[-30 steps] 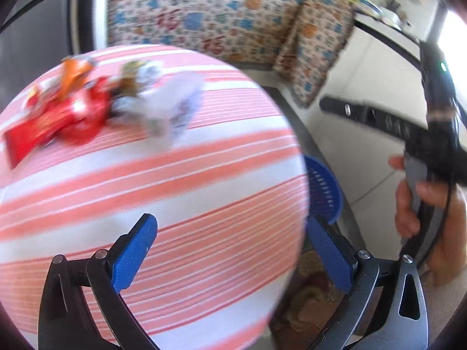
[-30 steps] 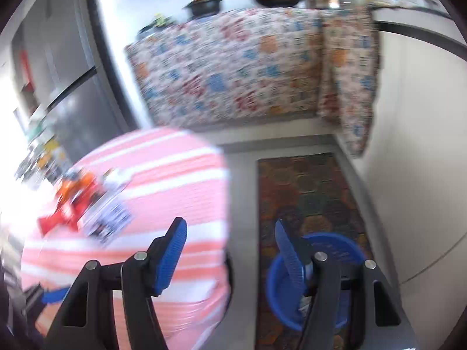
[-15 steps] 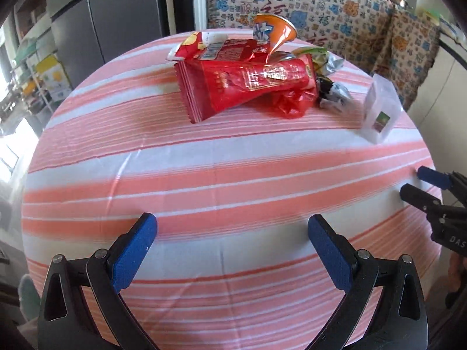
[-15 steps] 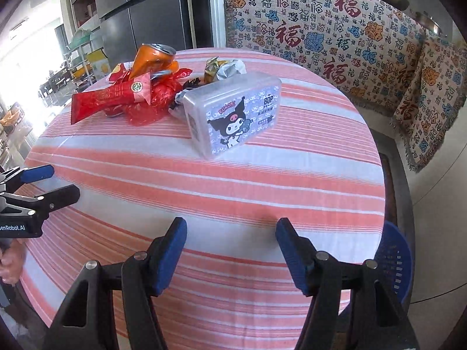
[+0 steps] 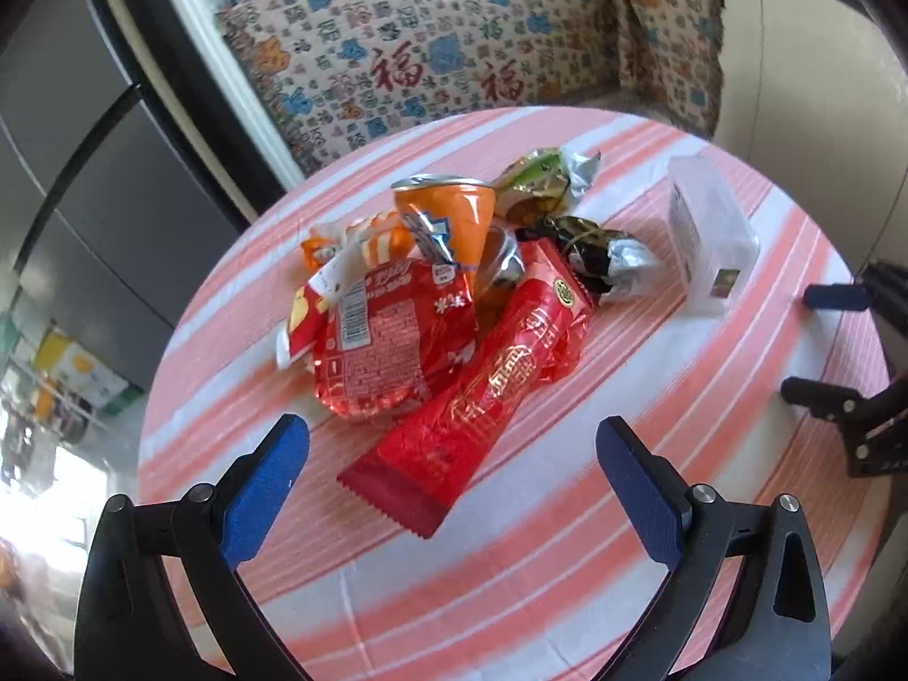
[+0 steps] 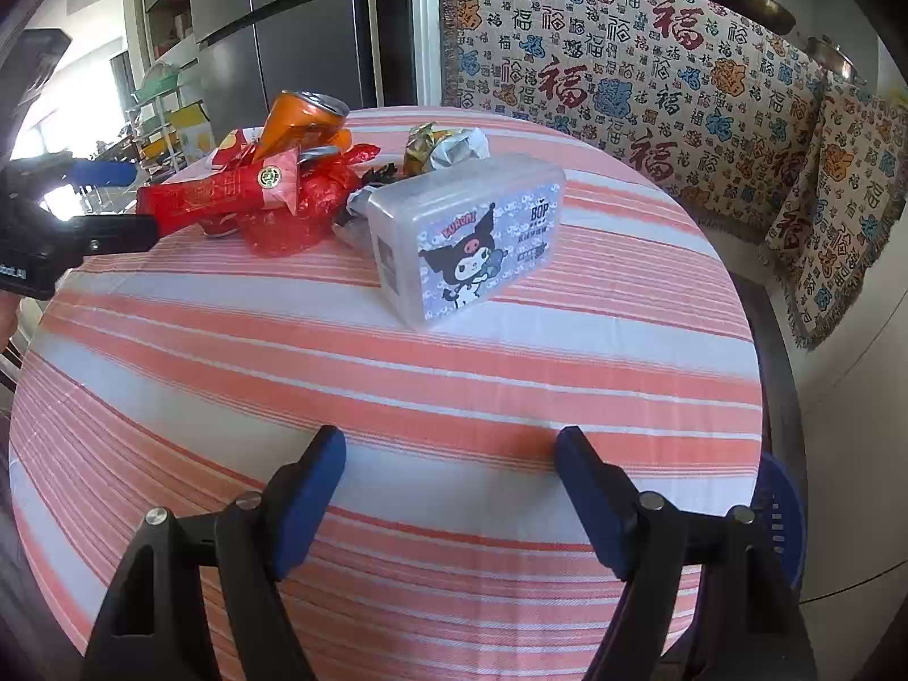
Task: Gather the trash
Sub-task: 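Return both tools to the table toward the remaining trash, then grasp the red candy bar wrapper with the left tool while the right tool grasps the clear plastic box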
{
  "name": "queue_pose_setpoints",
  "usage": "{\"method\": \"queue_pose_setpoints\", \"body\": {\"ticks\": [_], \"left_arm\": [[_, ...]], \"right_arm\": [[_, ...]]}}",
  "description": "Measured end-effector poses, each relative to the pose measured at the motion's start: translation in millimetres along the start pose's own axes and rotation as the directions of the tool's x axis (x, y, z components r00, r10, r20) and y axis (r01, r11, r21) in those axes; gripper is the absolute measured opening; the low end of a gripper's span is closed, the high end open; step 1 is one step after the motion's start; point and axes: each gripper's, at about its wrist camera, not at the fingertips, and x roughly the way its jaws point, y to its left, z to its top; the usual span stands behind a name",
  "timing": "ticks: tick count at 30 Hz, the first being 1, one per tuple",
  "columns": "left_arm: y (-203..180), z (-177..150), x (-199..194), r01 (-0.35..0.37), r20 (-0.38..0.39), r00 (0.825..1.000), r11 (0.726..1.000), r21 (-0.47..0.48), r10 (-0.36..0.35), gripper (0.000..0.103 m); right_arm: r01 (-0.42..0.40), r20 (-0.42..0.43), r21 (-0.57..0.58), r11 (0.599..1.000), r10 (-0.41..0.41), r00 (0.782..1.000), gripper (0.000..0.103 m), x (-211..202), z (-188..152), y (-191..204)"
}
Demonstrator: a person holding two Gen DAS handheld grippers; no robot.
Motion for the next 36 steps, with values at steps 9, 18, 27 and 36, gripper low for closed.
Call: {"method": "queue_pose_setpoints", "body": {"ticks": [9, 18, 27, 36], "left_arm": [[-10, -21, 2, 0.087, -0.1, 0.99, 0.991, -0.099, -0.097, 0.02], [-21, -82, -41, 0.227, -0.105, 0.948, 0.868, -0.441, -0.301, 0.022], [-46, -80, -13, 0.158, -0.09, 0.977, 0.938, -0.31, -0.194, 0.069], [-42, -79, -1, 0.101, -0.039, 0.992, 0.935, -0.34, -0.122, 0.078]], "right_arm": [[-0.005, -0.009, -0.002, 1.0, 0.005, 1.0, 0.079, -1, -3, -3], [-0.04, -0.038, 0.055, 0.998, 0.042, 0.998, 0.078, -3, -5, -17], [-0.115, 0.064, 0.196, 0.974, 0.104, 0.992, 0.078, 0, 35, -26], [-0.187, 0.074, 0.332, 0.925, 0.172, 0.982, 0.078, 31, 62, -43]]}}
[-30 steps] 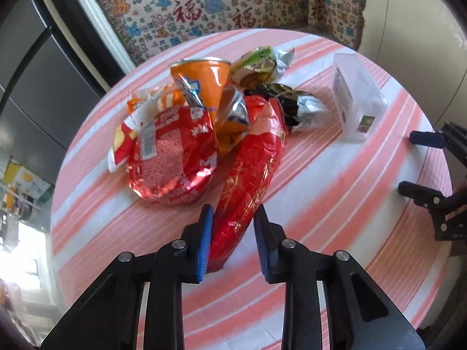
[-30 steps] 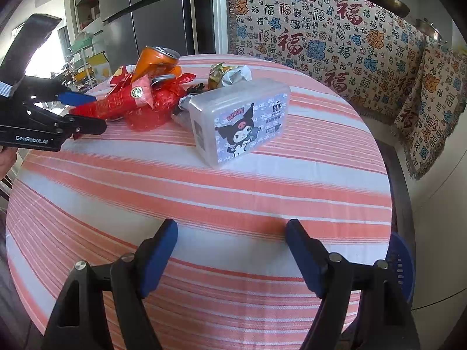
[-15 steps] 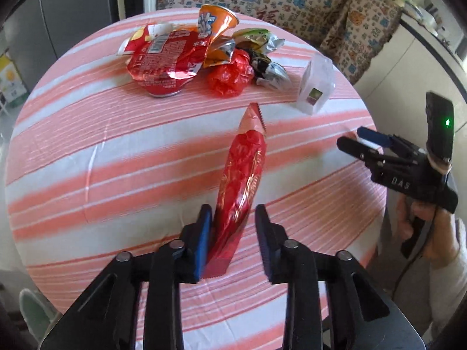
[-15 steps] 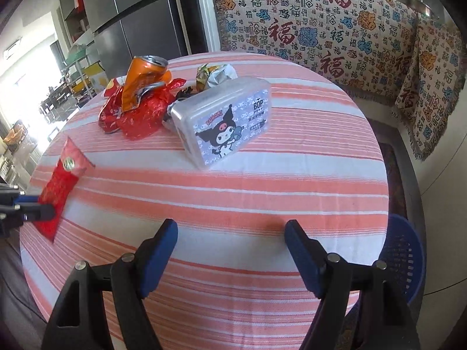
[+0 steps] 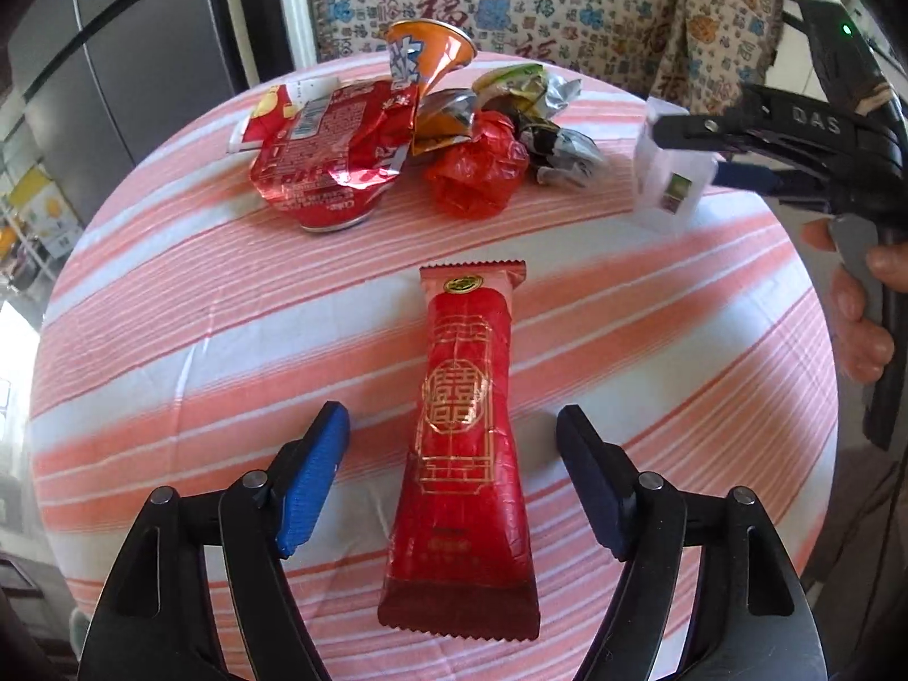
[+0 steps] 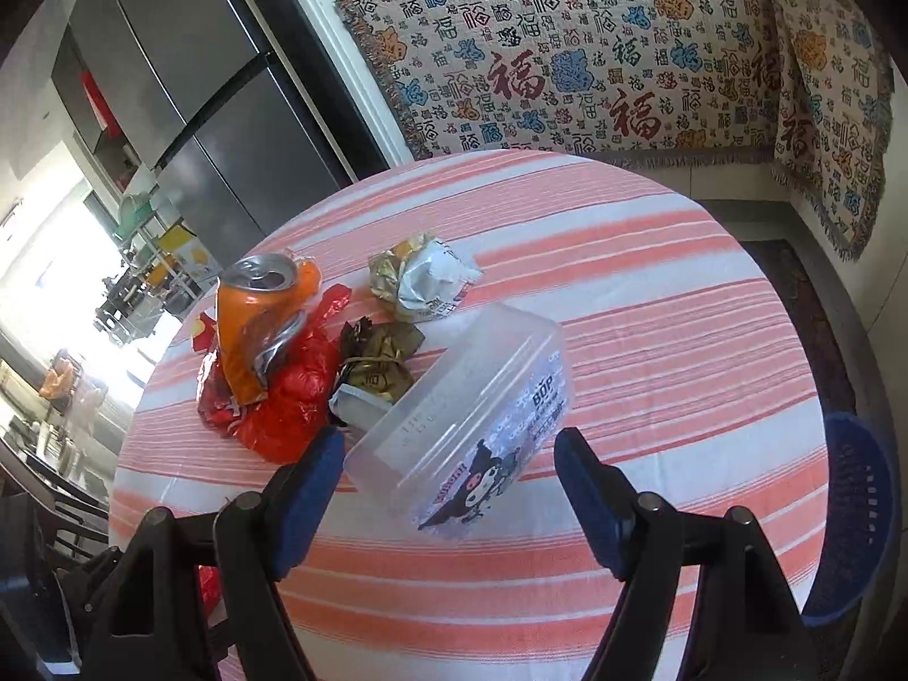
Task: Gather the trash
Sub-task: 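Grasp the red candy bar wrapper with the left tool while the right tool grasps the clear plastic box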
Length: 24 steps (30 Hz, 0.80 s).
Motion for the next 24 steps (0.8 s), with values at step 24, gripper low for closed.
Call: {"method": "queue_pose_setpoints", "body": {"ticks": [24], "left_arm": [[-10, -8, -5, 0.004, 0.01, 1.0, 1.0, 0.024, -0.004, 0.075]], "right_arm": [[0.21, -0.045, -0.131, 0.969, -0.217, 0.975, 0.081, -9, -25, -23]]}}
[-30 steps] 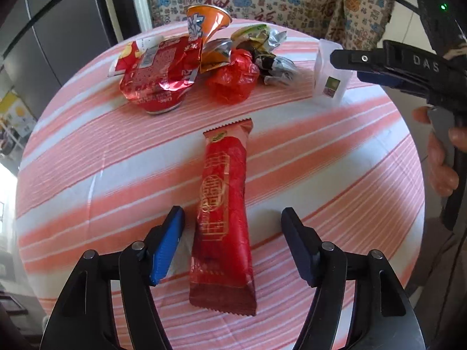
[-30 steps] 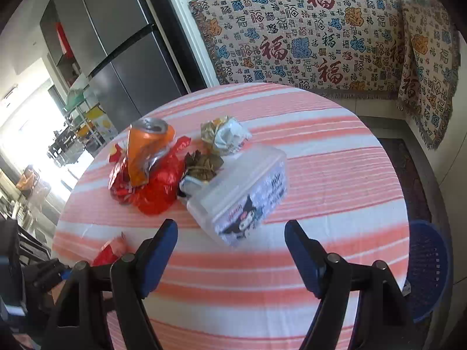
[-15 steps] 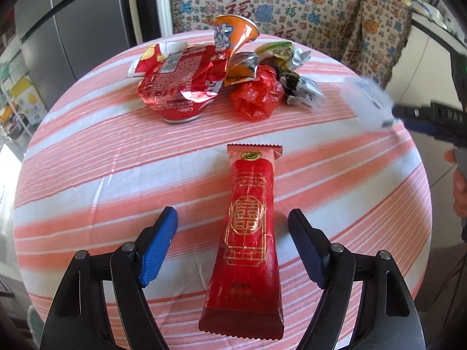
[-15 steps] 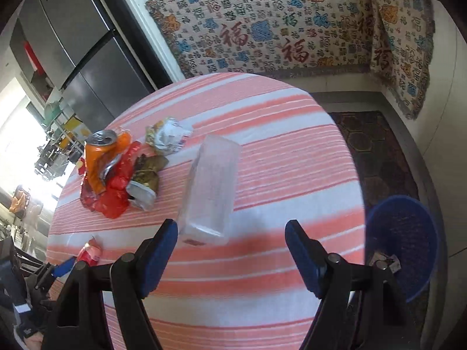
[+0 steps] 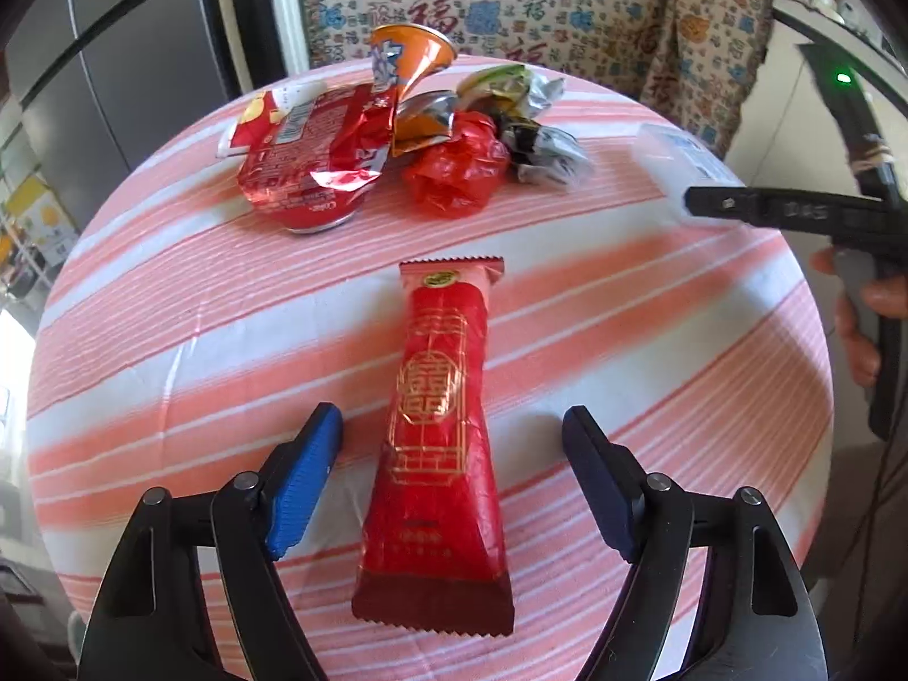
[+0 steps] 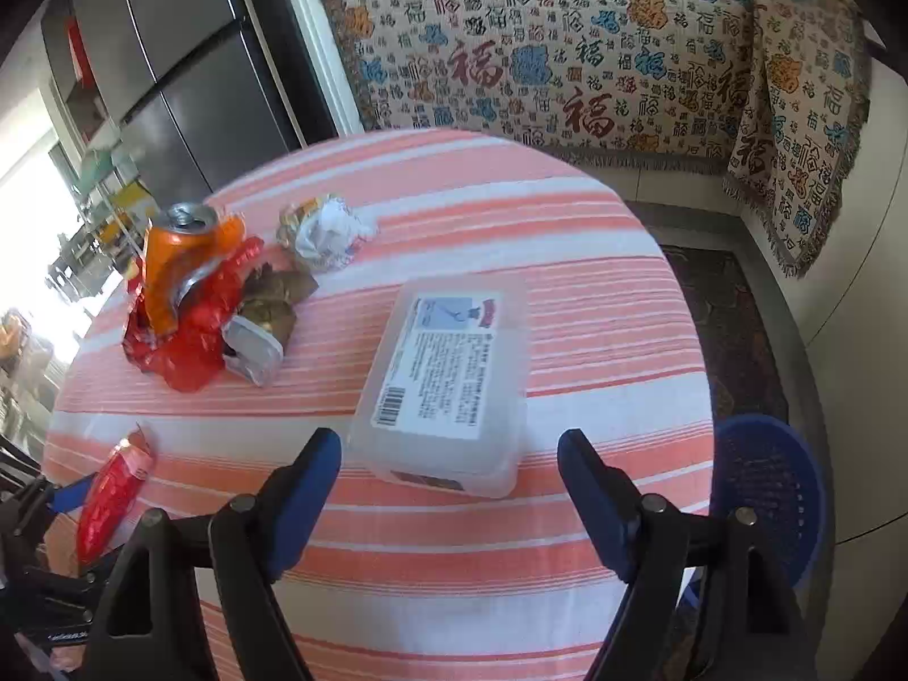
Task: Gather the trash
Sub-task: 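Grasp the red candy bar wrapper with the left tool while the right tool grasps the clear plastic box, then carry the wrapper and plastic box over the blue wastebasket and release both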
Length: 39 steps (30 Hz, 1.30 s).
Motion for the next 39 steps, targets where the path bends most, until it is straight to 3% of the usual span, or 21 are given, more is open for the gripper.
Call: {"method": "queue_pose_setpoints", "body": {"ticks": [3, 5, 9, 13, 17, 21, 25, 29, 31, 32, 33, 39], "left_arm": [[2, -1, -5, 0.028, -0.003, 1.0, 1.0, -0.007, -0.028, 0.056], [7, -2, -8, 0.064, -0.005, 0.998, 0.997, -0.042, -0.065, 0.051], [14, -2, -10, 0.174, -0.011, 0.984, 0.977, -0.124, -0.177, 0.051], [11, -2, -14, 0.208, -0.018, 0.977, 0.971, -0.119, -0.212, 0.059], [11, 2, -19, 0.186, -0.012, 0.982, 0.978, -0.1, -0.188, 0.072], [9, 12, -11, 0.127, -0.054, 0.99, 0.99, -0.063, -0.131, 0.072], [9, 19, 1, 0.074, -0.111, 0.991, 0.997, -0.034, -0.078, 0.071], [11, 23, 8, 0.035, -0.132, 0.991, 0.999, -0.013, -0.036, 0.057], [10, 26, 9, 0.019, -0.13, 0.991, 1.0, -0.005, -0.02, 0.039], [10, 27, 8, 0.017, -0.129, 0.992, 1.0, -0.006, -0.018, 0.025], [11, 28, 8, 0.025, -0.126, 0.992, 1.0, -0.014, -0.026, 0.02], [6, 27, -2, 0.079, -0.075, 0.994, 0.995, -0.062, -0.084, 0.015]], "right_arm": [[0.069, -0.029, -0.08, 0.994, -0.072, 0.997, 0.081, 17, -4, 12], [0.087, -0.031, -0.1, 0.991, -0.091, 0.995, 0.079, 18, -7, 10], [0.116, -0.062, -0.064, 0.991, -0.12, 0.991, 0.079, 10, -11, -15], [0.078, -0.101, -0.054, 0.995, -0.083, 0.991, 0.08, -1, -11, -34], [0.008, -0.068, -0.055, 0.998, -0.012, 0.998, 0.081, -22, -6, -40], [0.013, -0.047, -0.099, 0.995, -0.018, 0.999, 0.081, -17, 18, -31], [-0.002, -0.114, -0.142, 0.99, -0.014, 0.993, 0.081, 9, 40, -23], [0.008, -0.154, -0.178, 0.984, -0.036, 0.987, 0.081, 25, 46, -15], [-0.013, -0.158, -0.168, 0.986, -0.014, 0.987, 0.078, 26, 47, -14], [-0.012, -0.159, -0.159, 0.987, -0.013, 0.987, 0.063, 25, 46, -14], [-0.004, -0.153, -0.151, 0.989, -0.019, 0.988, 0.064, 23, 46, -16], [-0.047, -0.108, -0.07, 0.996, 0.039, 0.993, 0.063, -3, 41, -29]]}}
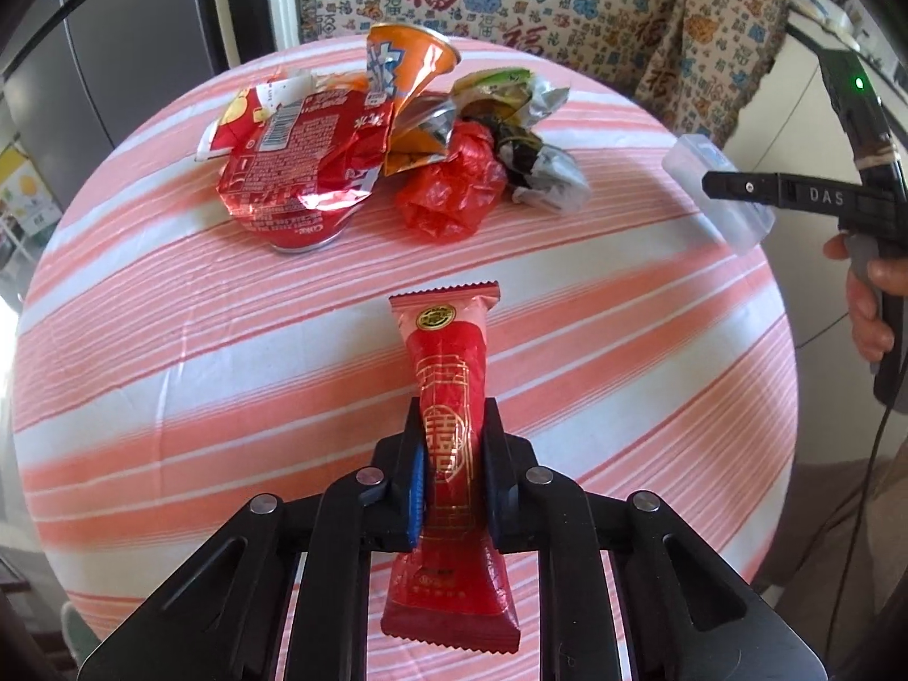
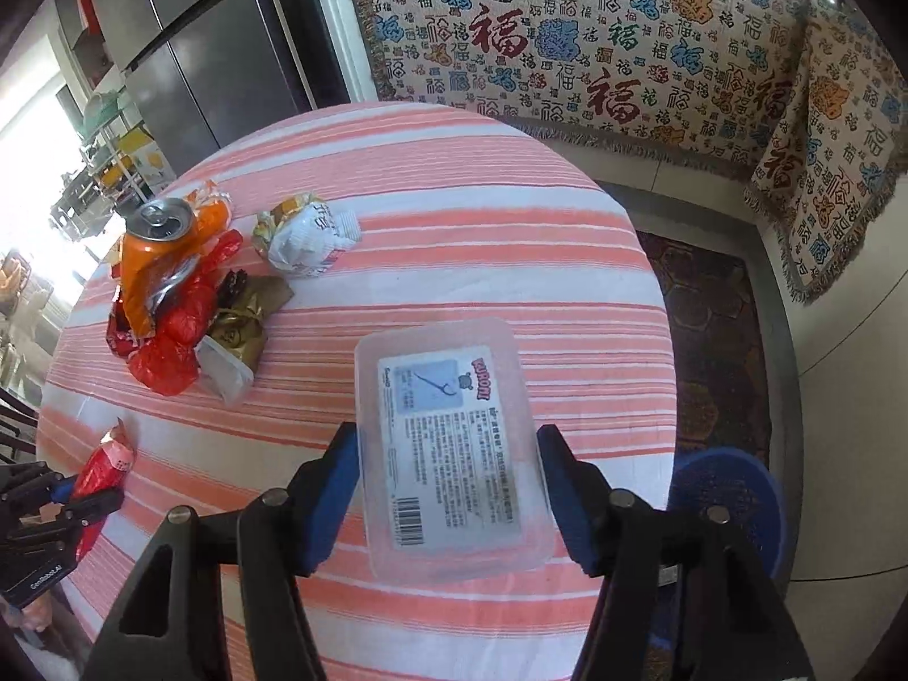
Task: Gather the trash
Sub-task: 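Carry the wrapper and plastic box over the blue wastebasket and release both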
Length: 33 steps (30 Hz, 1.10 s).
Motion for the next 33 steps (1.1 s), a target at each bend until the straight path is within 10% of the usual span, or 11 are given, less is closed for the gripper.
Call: {"method": "queue_pose_setpoints", "body": {"ticks": [10, 33], "left_arm": [[-47, 7, -13, 0.102, 0.049, 0.994, 0.995, -0.002, -0.102, 0.012], [-319, 94, 50, 0.361, -0.006, 0.928, 0.897, 0.257, -0.372, 0.011]], "right_arm": [[-0.061, 0.072, 0.077, 0.995, 0.056, 0.996, 0.063, -42, -27, -20], [0.125, 0.104, 0.49, 0.863, -0.201, 0.974, 0.063, -92, -96, -250]]}}
